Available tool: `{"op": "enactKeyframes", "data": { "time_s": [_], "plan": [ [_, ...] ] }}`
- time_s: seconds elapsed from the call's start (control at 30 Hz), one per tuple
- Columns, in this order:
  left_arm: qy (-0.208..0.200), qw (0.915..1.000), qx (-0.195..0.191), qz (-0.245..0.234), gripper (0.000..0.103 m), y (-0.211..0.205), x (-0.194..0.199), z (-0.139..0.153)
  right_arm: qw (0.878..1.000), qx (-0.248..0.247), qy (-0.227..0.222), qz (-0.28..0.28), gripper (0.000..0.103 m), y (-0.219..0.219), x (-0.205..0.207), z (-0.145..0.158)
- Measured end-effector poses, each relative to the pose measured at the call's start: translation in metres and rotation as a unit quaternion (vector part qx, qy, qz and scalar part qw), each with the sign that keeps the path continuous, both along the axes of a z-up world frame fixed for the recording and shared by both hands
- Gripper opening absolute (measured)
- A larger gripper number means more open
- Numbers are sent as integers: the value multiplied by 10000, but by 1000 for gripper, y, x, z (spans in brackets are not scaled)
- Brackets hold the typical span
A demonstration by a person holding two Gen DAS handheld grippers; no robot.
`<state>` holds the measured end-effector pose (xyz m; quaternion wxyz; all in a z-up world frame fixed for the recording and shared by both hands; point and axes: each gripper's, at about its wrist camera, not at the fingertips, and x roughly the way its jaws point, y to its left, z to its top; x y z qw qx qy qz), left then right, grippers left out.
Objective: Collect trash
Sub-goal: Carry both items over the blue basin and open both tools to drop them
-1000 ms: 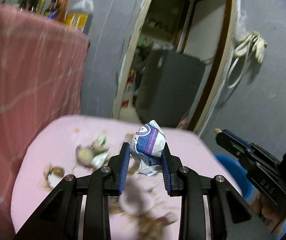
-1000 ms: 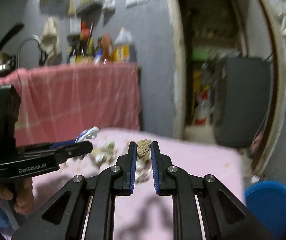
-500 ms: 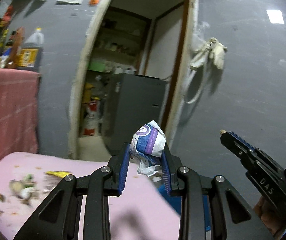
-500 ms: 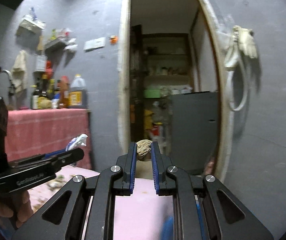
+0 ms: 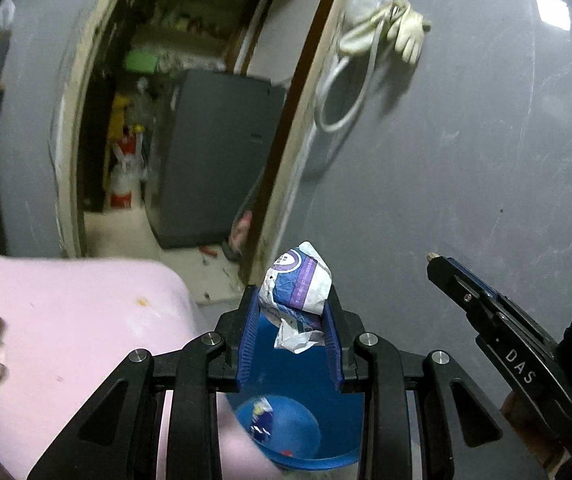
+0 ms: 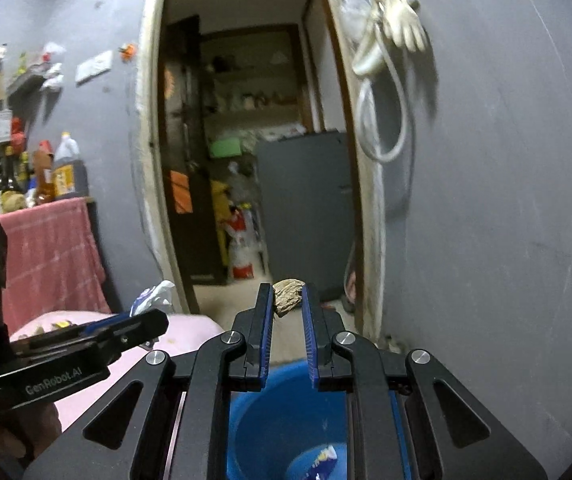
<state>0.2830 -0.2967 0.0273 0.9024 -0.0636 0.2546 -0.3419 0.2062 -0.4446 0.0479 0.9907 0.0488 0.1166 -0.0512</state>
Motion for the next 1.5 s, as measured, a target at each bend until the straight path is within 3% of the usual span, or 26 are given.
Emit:
{"op": "enactKeyframes", "data": {
  "time_s": [0.37,0.57,0.67,0.83,0.9,1.03,1.17,1.23,1.27,1.5],
  "plan": [
    [741,9963,360,-252,28,-27,18,-39,9971,425,607,-162,13,-32,12,-29],
    [1015,9937,409,-238,35,-29,28,-51,9953,575,758,-168,26,-39,15,-36],
    [1066,9931,425,-227,36,-29,30,-53,9948,608,795,-179,26,-41,16,-37],
    [1035,9940,347,-79,44,-24,27,-50,9946,622,799,-218,30,-43,17,-36],
    [973,9948,311,33,48,-19,24,-47,9947,626,776,-232,40,-43,16,-35],
    [796,9961,272,260,54,-8,19,-36,9956,595,687,-240,46,-39,13,-31],
    [591,9967,194,523,70,7,13,-24,9966,537,575,-246,54,-37,10,-25],
    [494,9968,158,607,72,13,11,-17,9972,519,484,-252,64,-36,6,-20],
    [455,9967,170,655,78,15,9,-14,9974,512,433,-262,73,-35,4,-18],
    [42,9943,138,1060,87,46,-11,13,9988,412,38,-245,89,-23,-10,0]
  ]
}}
